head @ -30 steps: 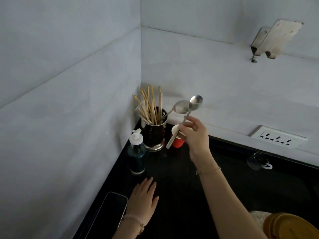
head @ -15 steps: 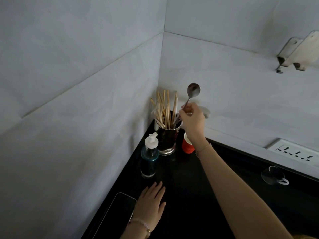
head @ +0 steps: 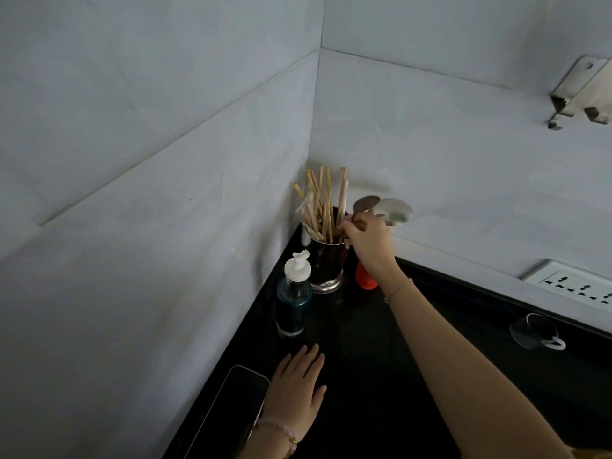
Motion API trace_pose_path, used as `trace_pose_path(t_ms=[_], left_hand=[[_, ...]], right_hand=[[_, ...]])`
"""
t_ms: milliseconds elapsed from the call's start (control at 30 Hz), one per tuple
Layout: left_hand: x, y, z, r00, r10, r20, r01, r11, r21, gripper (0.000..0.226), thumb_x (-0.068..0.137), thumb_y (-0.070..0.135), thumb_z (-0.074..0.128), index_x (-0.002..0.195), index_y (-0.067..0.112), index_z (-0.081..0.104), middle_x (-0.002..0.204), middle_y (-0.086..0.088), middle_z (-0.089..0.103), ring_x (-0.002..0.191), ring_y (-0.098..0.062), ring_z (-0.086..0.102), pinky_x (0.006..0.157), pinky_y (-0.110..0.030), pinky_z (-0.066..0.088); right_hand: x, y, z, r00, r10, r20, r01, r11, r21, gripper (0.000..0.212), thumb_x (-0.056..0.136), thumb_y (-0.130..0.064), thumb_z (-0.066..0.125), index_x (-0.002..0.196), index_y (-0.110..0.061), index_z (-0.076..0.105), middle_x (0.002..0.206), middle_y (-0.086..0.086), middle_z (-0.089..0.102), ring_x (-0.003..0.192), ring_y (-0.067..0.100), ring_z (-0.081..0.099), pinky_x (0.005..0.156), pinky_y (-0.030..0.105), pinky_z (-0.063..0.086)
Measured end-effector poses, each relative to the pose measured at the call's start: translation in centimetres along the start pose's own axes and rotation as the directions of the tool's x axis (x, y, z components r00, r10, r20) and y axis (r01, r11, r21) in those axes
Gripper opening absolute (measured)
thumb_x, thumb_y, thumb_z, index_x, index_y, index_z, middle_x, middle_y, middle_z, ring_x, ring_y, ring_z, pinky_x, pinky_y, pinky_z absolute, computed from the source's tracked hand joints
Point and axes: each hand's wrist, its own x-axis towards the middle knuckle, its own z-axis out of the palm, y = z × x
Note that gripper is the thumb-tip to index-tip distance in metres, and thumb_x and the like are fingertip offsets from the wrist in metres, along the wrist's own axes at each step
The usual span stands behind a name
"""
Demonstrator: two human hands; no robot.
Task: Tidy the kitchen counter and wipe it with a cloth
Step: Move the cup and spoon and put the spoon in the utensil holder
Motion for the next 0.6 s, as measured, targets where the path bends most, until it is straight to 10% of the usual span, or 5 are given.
trace_pose_path(t_ms=[200,267,367,600], left_hand=[[0.0,0.3,0.3,1.0,-0.028,-0.001,0.028,0.999,-0.031,0.06,0.111,0.038,0.042,0.166,0.023,0.021,0.176,0.008,0.006,0.165,-0.013,0.005,0.12,-0.026,-0.009],[-0.2,0.2,0.0,1.0,-0.014,-0.026,0.014,1.0,-0.007,0.064,0.094,0.047,0.072,0.151,0.025,0.053,0.165,0.01,0.04,0.154,-0.01,0.04,0.125,-0.03,0.021],[-0.2,0.0,1.0,1.0,-0.018,-0.01,0.019,0.995,0.098,0.068,0.042,0.062,0.099,0.103,0.033,0.085,0.116,0.015,0.082,0.104,-0.004,0.08,0.086,-0.025,0.065],[-0.3,0.1,0.8,0.997,-0.063,0.036,0.061,0.996,0.061,0.061,0.065,0.059,0.087,0.118,0.03,0.079,0.132,0.009,0.076,0.118,-0.009,0.076,0.102,-0.029,0.054]], right_hand=[[-0.5,0.1,-0.2,0.998,-0.037,0.049,0.039,0.999,-0.026,0.016,0.083,-0.023,0.062,0.093,-0.011,0.069,0.076,-0.002,0.066,0.071,0.012,0.06,0.063,0.02,0.045],[-0.6,0.2,-0.2,0.998,-0.055,0.024,0.055,0.998,-0.011,0.009,0.081,-0.018,0.065,0.089,-0.014,0.066,0.079,-0.002,0.066,0.072,0.01,0.06,0.064,0.018,0.045],[-0.9,0.2,-0.2,0.993,-0.115,0.032,0.117,0.991,-0.073,0.008,0.081,-0.015,0.066,0.089,-0.015,0.066,0.085,-0.004,0.066,0.076,0.004,0.059,0.066,0.013,0.043],[-1.4,0.1,-0.5,0.98,-0.184,0.076,0.198,0.942,-0.269,0.022,0.086,-0.015,0.056,0.104,-0.015,0.069,0.099,0.0,0.071,0.088,0.008,0.061,0.074,0.017,0.044]])
